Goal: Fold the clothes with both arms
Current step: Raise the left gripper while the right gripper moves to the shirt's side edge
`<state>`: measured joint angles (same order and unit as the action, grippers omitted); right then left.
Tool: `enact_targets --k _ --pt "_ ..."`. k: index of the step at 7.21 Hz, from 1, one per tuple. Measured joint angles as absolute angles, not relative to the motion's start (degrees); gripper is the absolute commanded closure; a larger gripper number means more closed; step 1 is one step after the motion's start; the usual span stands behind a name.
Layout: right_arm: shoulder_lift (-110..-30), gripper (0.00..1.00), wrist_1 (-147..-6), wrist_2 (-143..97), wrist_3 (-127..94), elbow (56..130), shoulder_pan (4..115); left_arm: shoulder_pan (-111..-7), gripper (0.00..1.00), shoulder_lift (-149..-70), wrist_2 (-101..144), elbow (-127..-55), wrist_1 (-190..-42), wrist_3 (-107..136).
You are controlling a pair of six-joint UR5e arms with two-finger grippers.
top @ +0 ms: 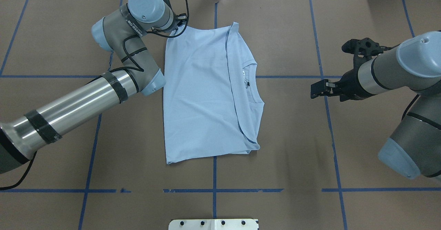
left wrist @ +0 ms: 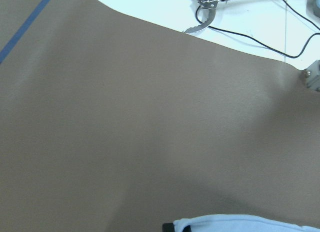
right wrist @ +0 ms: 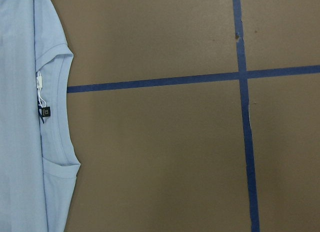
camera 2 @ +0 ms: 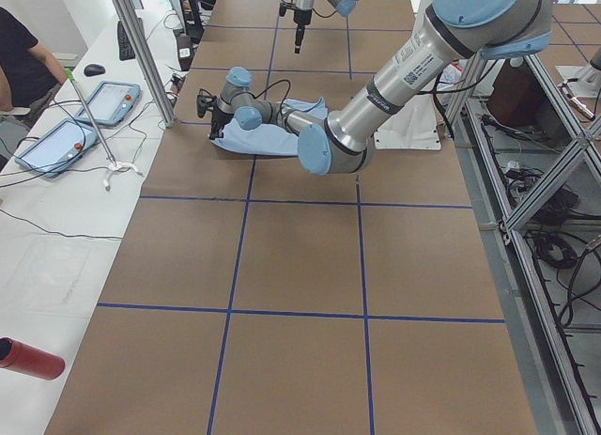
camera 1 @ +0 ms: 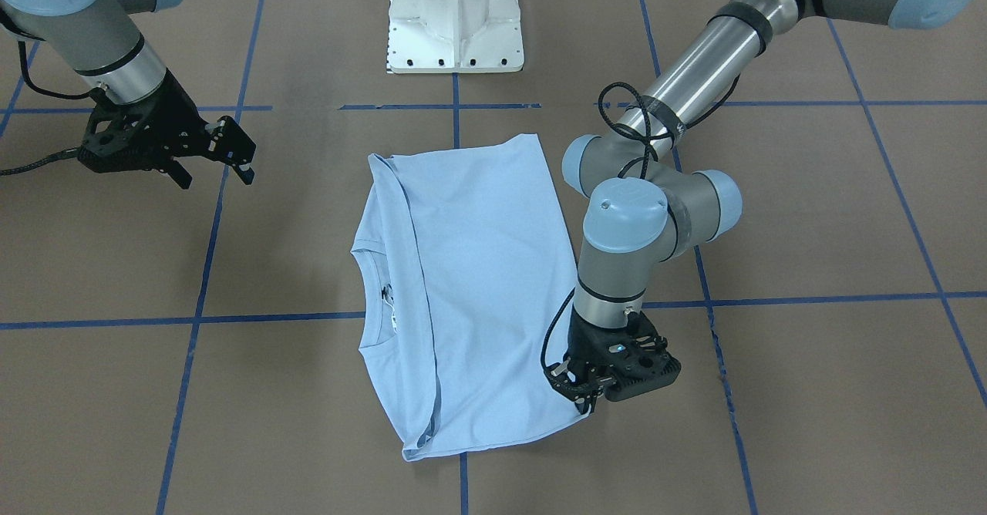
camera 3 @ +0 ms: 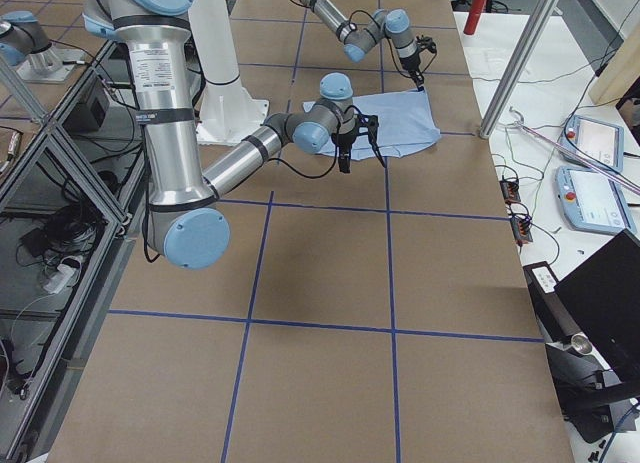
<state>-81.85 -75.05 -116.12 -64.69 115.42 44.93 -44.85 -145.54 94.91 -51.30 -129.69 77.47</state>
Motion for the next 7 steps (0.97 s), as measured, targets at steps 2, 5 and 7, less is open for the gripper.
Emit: enact_targets --k 2,5,7 --pt "-81.88 0.0 -75.13 -116.12 -64.69 115.4 44.88 -44.44 0.01 -146.41 91.58 -49.02 -134.04 77.3" --pt "-81.69 0.0 -75.3 -116.11 -64.55 115.42 43.47 -44.54 0.0 -146.66 90.29 -48.75 -135.62 76.43" --pt "-78.93 0.0 -78.27 -114.51 -64.23 115.16 41.03 -45.8 0.0 -146.42 93.6 -49.8 -135.03 74.16"
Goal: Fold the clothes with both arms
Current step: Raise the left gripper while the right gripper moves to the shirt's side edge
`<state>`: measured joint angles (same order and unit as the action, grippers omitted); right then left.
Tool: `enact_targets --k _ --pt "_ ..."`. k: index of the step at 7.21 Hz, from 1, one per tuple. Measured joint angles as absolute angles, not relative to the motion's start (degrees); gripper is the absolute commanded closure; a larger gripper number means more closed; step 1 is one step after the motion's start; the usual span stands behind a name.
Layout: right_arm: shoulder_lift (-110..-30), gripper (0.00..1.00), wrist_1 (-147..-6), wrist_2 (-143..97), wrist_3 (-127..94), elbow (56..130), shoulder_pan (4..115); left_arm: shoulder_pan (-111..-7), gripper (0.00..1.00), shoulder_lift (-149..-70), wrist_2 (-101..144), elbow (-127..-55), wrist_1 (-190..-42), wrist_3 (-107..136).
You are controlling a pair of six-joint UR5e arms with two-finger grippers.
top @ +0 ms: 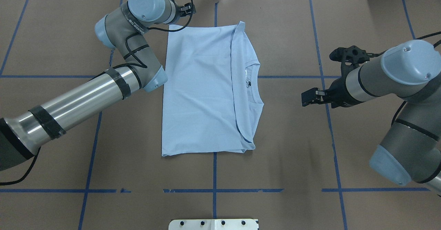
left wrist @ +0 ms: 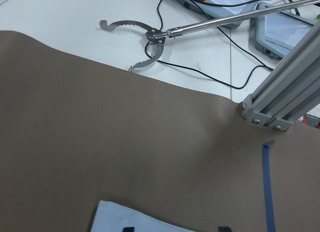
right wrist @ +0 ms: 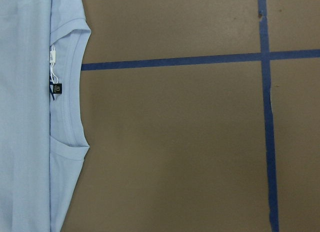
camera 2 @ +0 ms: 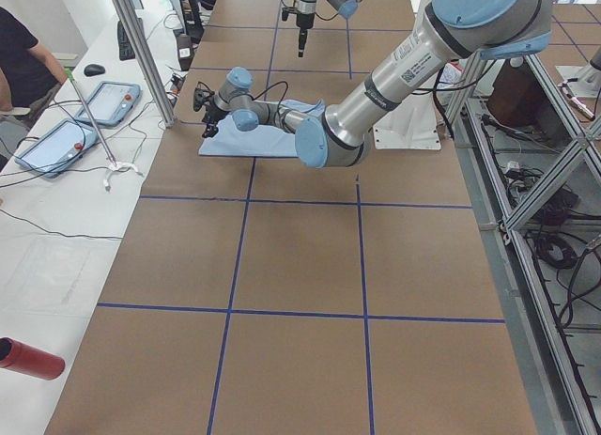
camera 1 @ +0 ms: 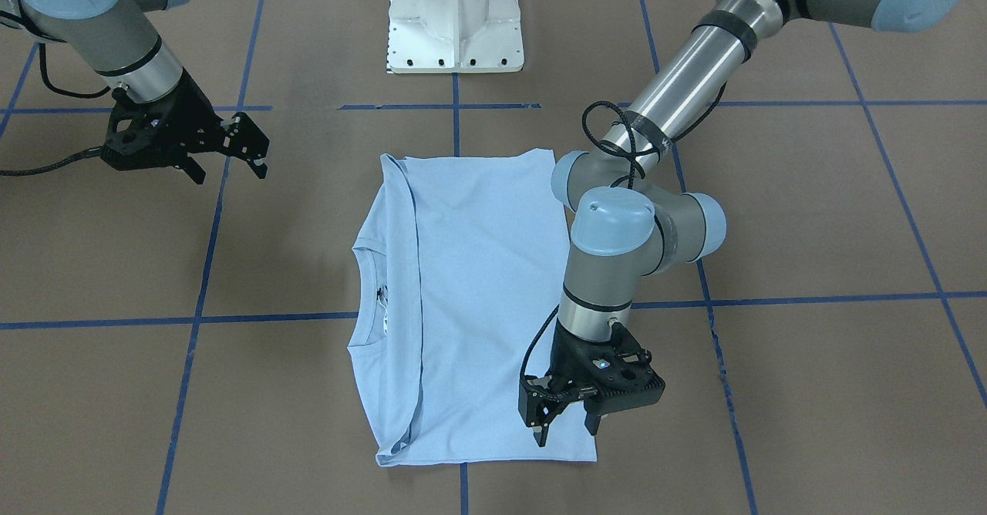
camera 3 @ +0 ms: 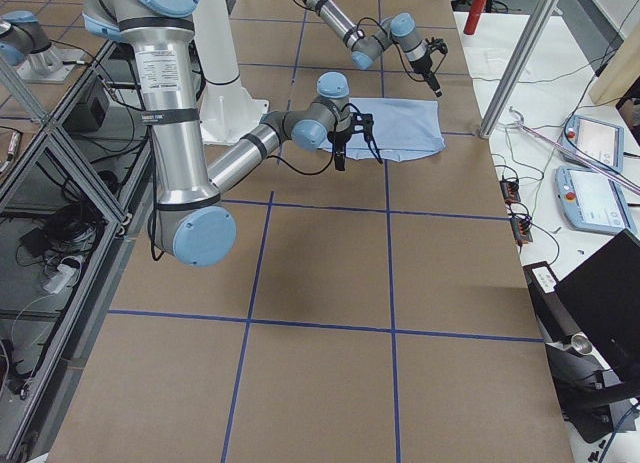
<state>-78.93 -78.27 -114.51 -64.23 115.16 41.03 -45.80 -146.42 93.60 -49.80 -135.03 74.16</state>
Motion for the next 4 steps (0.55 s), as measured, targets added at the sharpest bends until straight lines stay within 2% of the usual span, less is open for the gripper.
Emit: enact_targets --k 2,4 --pt "-70.19 0.0 -88.62 -109.16 -63.93 113.91 36.5 -46.64 0.0 -141.61 98.62 -57.76 -130.65 72.48" --pt "-62.25 0.0 -91.94 -103.14 -63.77 109.61 31.54 -46.58 0.0 -134.49 99.66 -71.23 -122.96 70.49"
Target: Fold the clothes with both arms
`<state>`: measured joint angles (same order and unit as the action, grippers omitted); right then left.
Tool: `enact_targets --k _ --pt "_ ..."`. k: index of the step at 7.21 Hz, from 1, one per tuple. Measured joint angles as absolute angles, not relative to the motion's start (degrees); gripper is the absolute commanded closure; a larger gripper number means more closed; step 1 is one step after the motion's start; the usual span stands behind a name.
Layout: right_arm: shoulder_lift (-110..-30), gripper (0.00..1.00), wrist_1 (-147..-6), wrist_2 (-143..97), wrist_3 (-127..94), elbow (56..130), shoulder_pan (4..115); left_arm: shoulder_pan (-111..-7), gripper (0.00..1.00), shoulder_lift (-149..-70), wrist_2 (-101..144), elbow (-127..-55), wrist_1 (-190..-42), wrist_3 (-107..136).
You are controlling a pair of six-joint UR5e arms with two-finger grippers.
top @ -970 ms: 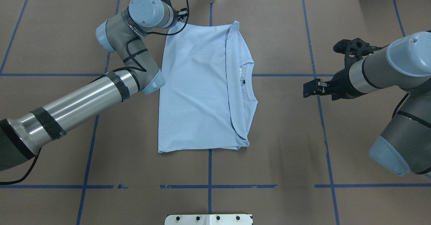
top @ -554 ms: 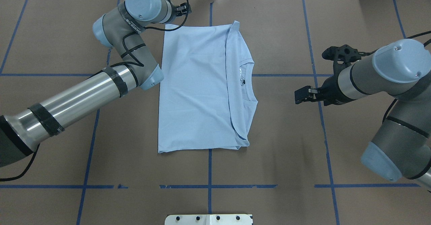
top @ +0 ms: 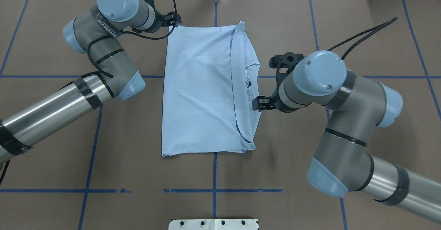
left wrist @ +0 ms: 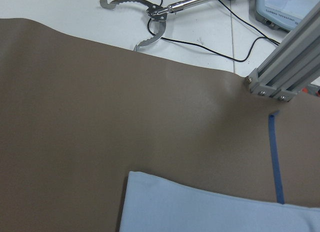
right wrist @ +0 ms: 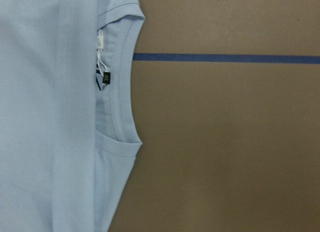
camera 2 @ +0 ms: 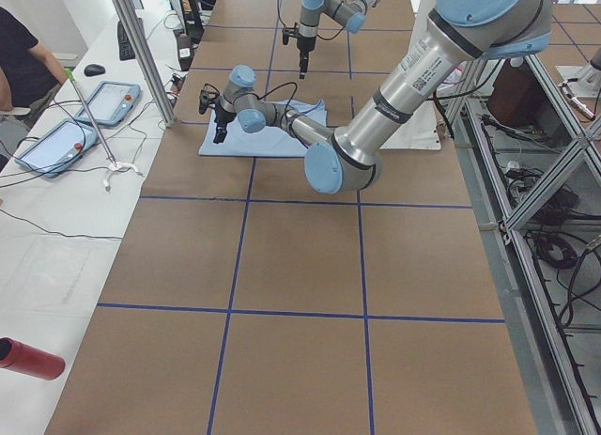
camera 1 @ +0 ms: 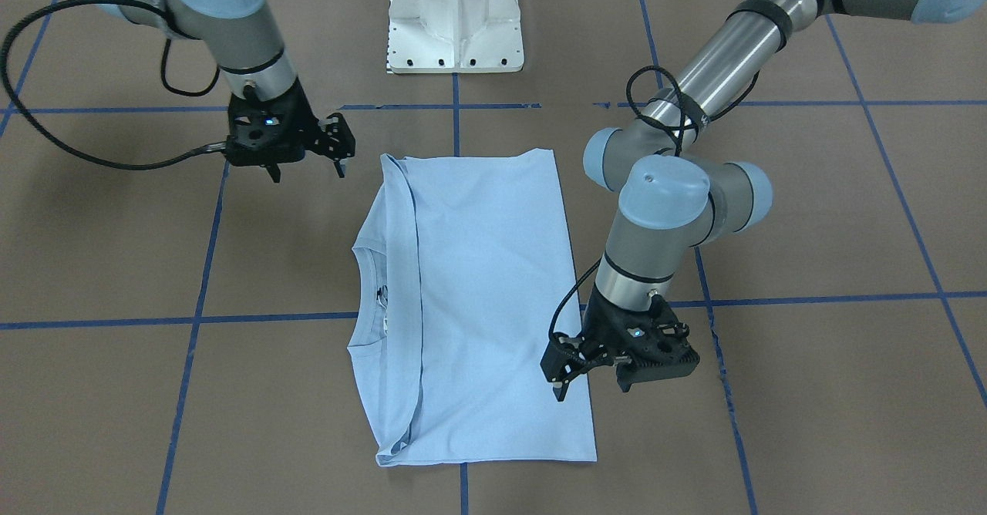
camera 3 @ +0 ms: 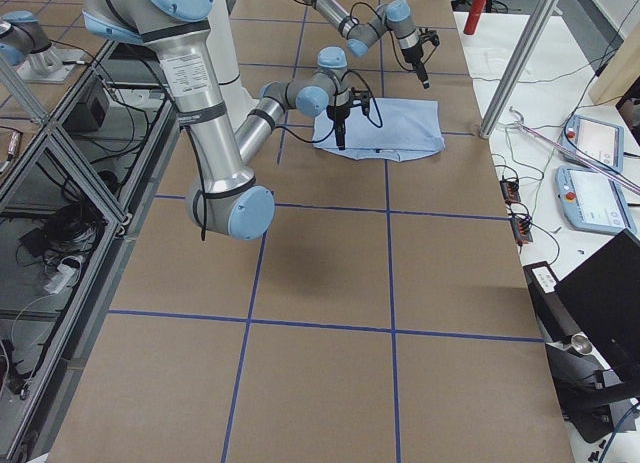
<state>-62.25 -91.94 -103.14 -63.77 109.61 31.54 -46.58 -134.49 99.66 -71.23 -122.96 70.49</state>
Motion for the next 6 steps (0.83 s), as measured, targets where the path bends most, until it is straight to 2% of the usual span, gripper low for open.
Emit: enact_targets --k 2,4,5,6 --pt "-58.08 0.0 -92.2 -98.58 -61.71 107.22 27.05 -45.82 0.0 -129.04 99.91 -82.08 -117.79 70.17" --pt "-57.6 0.0 -91.37 -92.22 -57.92 106.58 21.94 -45.01 0.0 -126.5 100.12 -85.36 -116.75 70.47" --pt "-57.82 0.08 -88.79 -89.6 -55.45 105.38 19.9 -44.71 0.0 -126.19 100.17 -85.6 -116.67 70.64" --pt "-57.96 0.21 -85.02 -87.94 -54.07 103.31 18.62 -44.36 0.0 -126.08 100.17 -85.64 -116.64 70.9"
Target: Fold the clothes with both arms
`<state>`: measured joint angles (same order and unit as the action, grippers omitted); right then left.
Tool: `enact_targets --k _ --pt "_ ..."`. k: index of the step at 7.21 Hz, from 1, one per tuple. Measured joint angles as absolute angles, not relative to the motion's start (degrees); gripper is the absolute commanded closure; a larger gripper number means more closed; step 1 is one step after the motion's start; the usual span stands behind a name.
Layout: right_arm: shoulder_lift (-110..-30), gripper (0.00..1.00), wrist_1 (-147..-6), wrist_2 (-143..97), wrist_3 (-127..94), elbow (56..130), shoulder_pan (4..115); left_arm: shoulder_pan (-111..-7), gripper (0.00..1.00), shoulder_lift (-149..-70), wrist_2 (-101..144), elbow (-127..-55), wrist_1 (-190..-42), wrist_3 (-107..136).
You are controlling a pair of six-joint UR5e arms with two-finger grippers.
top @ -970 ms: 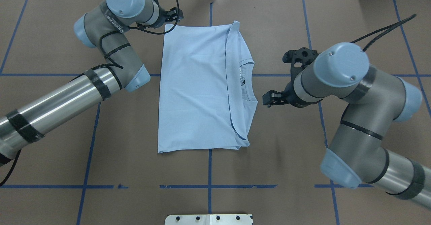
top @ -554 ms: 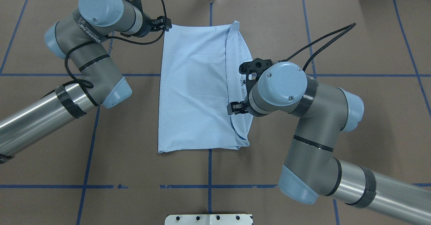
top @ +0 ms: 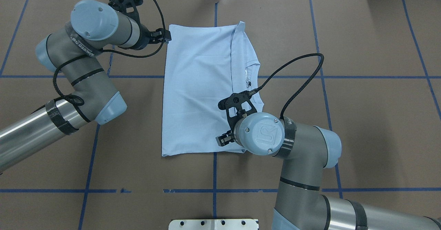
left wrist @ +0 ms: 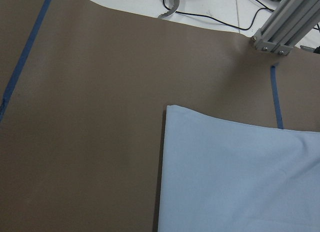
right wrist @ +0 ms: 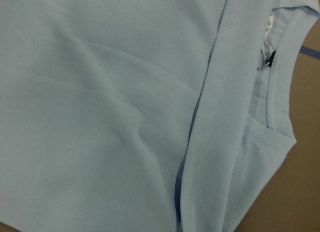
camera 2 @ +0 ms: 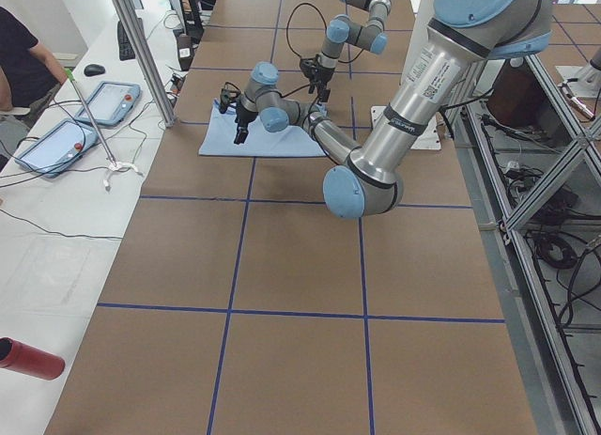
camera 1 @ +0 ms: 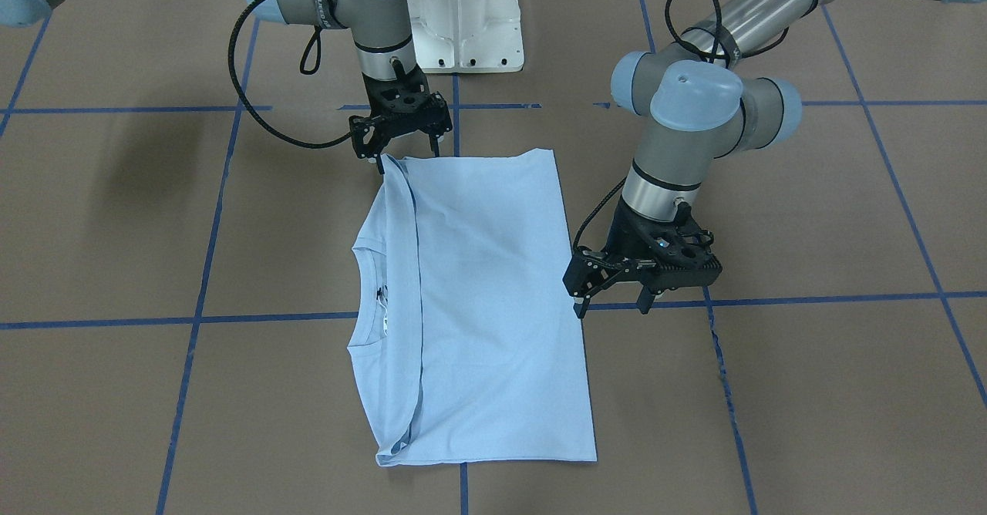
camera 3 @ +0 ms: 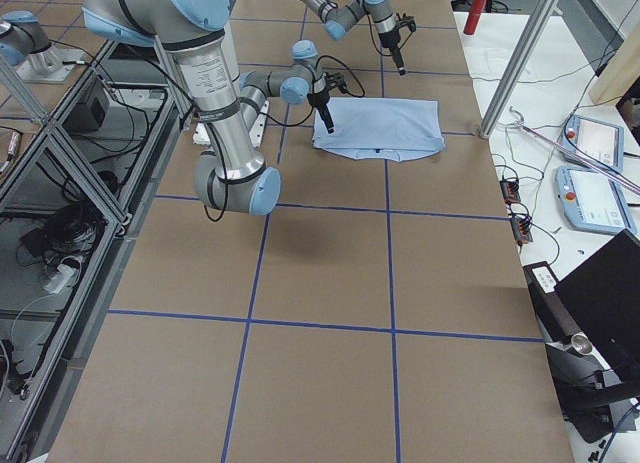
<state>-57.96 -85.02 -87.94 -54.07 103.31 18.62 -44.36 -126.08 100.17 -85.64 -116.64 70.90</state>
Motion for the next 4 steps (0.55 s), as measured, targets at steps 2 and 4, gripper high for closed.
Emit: enact_targets --k 2,4 --pt "-58.33 0.38 -80.29 -87.23 -53.26 101.05 17.89 -44.0 0.0 -126.04 100.12 -85.53 -116.73 71.5" --pt "-59.51 0.43 -79.52 -87.32 -52.14 101.08 17.99 -43.51 0.0 -126.04 100.11 -85.37 -117.05 71.89"
